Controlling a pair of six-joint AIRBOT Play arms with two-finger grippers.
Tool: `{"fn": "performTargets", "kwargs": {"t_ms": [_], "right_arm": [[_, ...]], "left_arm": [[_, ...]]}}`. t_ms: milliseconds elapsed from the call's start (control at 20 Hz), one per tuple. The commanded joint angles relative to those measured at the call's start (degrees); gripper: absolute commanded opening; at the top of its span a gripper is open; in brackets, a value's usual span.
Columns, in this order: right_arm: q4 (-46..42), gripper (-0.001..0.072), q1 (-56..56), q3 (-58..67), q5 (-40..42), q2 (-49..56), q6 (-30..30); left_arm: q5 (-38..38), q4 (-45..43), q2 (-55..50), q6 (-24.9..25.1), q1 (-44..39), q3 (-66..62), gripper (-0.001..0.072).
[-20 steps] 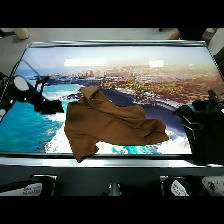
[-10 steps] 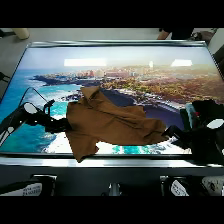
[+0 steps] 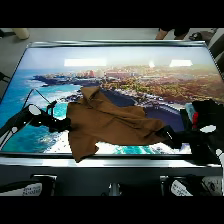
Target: Fold the shirts.
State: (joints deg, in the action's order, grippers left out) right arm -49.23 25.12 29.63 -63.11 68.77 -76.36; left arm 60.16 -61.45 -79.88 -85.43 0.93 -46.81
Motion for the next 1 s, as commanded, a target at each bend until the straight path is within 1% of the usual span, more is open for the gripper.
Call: {"fn": "performTargets", "kwargs": {"t_ms": [0,50,100,200,300,350,450,550,600,650,700,800,950], "right_arm": [[7.26,0.0349,-0.07,-0.39,4.81,4.72,3.63],[8.76,0.0122,-0.04,-0.33,5.90,5.27,3.63],[9.40,0.0032,-0.04,0.37,5.88,5.29,4.13],[9.35,0.0025,-0.04,5.90,-0.37,5.11,7.26],[9.40,0.0025,-0.04,16.50,-6.95,2.56,7.17],[9.35,0.0025,-0.04,23.65,-7.82,-0.13,6.58],[9.33,0.0025,-0.04,39.06,-4.57,-6.67,5.16],[8.63,0.0025,-0.04,54.53,1.38,-13.44,5.20],[7.30,0.0025,-0.04,60.76,4.31,-16.68,5.22],[4.98,0.0025,-0.04,65.99,6.54,-19.96,4.87],[2.01,0.0025,-0.04,69.66,7.91,-22.95,2.97],[-2.67,0.0025,-0.04,72.72,8.13,-27.39,-2.32],[-6.25,0.0025,-0.04,72.98,4.52,-30.64,-6.62]], "left_arm": [[-0.66,0.02,1.81,0.70,-0.31,-1.57,0.0027],[-0.68,0.00,3.26,1.57,-0.63,-2.89,0.0027],[-0.74,0.02,5.18,1.95,-0.74,-4.85,0.0026],[-0.76,-0.02,10.03,2.84,-0.87,-10.78,0.0026],[-1.51,0.00,15.96,4.52,-0.92,-20.11,0.0026],[-2.95,0.00,19.02,5.03,-0.92,-25.55,0.0026],[-8.26,-0.02,25.51,5.14,-0.92,-38.64,0.0026],[-14.62,-0.02,30.58,5.14,-0.90,-49.94,0.0026],[-17.59,-0.04,32.96,5.14,-0.90,-54.82,0.0026],[-18.99,-0.04,34.77,5.14,-0.90,-58.18,0.0026],[-19.04,-0.02,36.48,5.11,-0.90,-60.59,0.0026],[-17.75,-0.02,39.30,4.87,-0.90,-61.35,0.0026],[-12.98,-2.21,40.11,4.90,-0.87,-61.31,0.0026]]}}
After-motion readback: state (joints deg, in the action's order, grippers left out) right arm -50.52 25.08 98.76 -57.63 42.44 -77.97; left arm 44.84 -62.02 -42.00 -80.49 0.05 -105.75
